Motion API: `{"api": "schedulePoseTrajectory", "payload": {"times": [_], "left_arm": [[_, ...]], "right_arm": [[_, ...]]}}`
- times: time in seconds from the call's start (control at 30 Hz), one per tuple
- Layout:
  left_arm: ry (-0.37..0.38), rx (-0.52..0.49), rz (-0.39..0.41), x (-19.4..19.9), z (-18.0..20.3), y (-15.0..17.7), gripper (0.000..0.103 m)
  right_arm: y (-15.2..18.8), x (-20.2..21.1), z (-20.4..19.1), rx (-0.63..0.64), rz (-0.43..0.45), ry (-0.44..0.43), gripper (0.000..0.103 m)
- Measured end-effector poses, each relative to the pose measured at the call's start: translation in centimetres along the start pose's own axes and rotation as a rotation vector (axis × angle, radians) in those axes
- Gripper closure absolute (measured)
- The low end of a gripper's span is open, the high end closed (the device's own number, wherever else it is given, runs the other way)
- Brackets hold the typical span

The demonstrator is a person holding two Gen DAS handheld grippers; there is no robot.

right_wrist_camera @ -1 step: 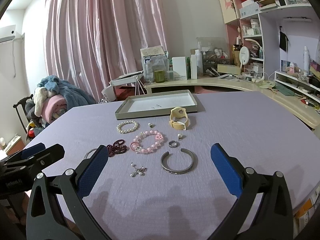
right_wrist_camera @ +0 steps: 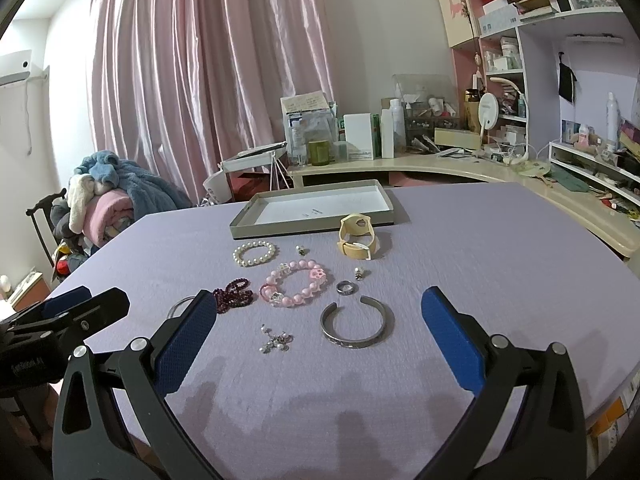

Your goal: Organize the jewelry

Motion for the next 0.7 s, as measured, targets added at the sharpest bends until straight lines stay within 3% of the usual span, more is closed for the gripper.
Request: {"api": "schedulePoseTrajectory", "payload": {"times": [0.23,0.33,0.5,0.6,0.7], "left_arm": [[0.021,0.058,-0.059,-0.5,1.1,1.7,0.002],[-0.022,0.065,-0.066,-0.6,1.1,1.8,0.002],[-0.077,0.084,-0.053,-1.9,-1.0,-0.6,0.002],[-0.128,0.082,-0.120,-4.4,-2.5,-1.2,0.002],[-0.132,0.079,-0.178,-6.2,-3.5,-1.7,0.002]], "right_arm": [[1.6,-1.0,3.4,0.001,-0.056,0.040,0.001],[1.6,-2.9,3.9,-0.003,-0.110,0.032,0.001],[1.3,-7.0,3.4,0.036,-0.207,0.030,0.001],[1.5,-9.7,3.6,0.045,-0.289,0.053,0.001],[2.3,-11.3,3.7,0.062,-0.376,0.070,0.001]]}}
Point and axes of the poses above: each gripper's, at about its wrist camera, not at the fingertips, and x roughly against the way its jaws point, z to its right, y to its underside, the point moved 8 cm from there along -x, roughly the way its jaws point, and after that the axes turned 11 degrees about -z, right-handed, at the moved point
